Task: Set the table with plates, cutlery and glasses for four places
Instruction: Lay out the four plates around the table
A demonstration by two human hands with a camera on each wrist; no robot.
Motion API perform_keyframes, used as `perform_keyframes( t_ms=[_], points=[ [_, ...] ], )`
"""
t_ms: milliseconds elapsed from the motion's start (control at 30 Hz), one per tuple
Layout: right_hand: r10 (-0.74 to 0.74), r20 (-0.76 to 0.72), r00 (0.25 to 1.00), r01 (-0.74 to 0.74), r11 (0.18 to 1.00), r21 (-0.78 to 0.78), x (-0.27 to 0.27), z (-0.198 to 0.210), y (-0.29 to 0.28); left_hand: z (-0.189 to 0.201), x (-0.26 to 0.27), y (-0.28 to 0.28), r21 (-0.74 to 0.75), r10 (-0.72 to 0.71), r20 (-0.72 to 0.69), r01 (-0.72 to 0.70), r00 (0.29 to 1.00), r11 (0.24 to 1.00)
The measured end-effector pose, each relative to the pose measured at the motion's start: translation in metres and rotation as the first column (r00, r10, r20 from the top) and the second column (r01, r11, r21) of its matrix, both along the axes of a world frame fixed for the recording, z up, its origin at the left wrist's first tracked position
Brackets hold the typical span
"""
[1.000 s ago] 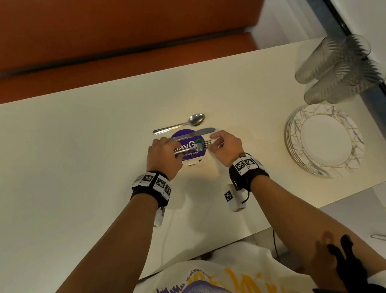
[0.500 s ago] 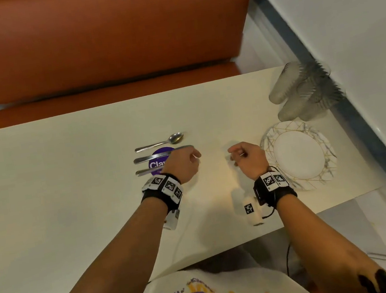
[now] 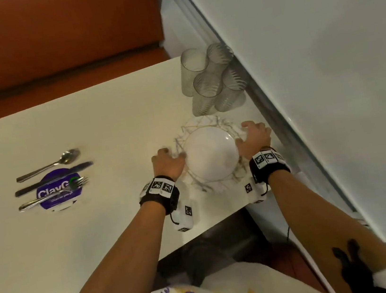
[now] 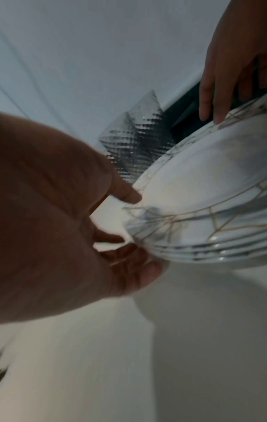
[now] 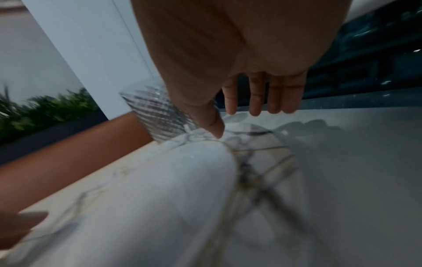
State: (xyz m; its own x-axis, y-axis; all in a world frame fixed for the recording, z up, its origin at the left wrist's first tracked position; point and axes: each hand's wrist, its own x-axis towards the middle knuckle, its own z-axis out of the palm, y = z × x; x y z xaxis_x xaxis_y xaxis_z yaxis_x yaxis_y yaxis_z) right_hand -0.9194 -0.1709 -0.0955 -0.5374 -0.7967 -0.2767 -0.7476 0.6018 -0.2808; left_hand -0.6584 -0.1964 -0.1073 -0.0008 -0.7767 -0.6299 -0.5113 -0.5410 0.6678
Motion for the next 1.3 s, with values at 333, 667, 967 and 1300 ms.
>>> perform_keyframes(
  t_ms=[333, 667, 967, 1300],
  points=[
    [-0.053, 0.297, 0.953, 0.045, 0.998, 0.036, 0.004, -0.014, -0.015, -0.009, -0.002, -0.008, 0.071, 0.057, 0.091, -0.063, 0.994, 0.995],
    [0.133, 0.446, 0.885, -0.156, 0.988, 0.015, 0.12, 0.006, -0.022, 0.008, 0.136, 0.005, 0.307, 0.617, -0.346, -0.536, 0.706, 0.786],
    [0.305, 0.514, 0.802, -0.309, 0.948, -0.08, 0.3, 0.042, -0.038, 0.041, 0.304, 0.03, 0.4, 0.732, -0.546, -0.64, 0.408, 0.656],
    [0.43, 0.491, 0.758, -0.359, 0.903, -0.237, 0.383, 0.084, -0.066, 0.043, 0.402, 0.034, 0.104, 0.756, -0.39, -0.791, 0.525, 0.603]
  ],
)
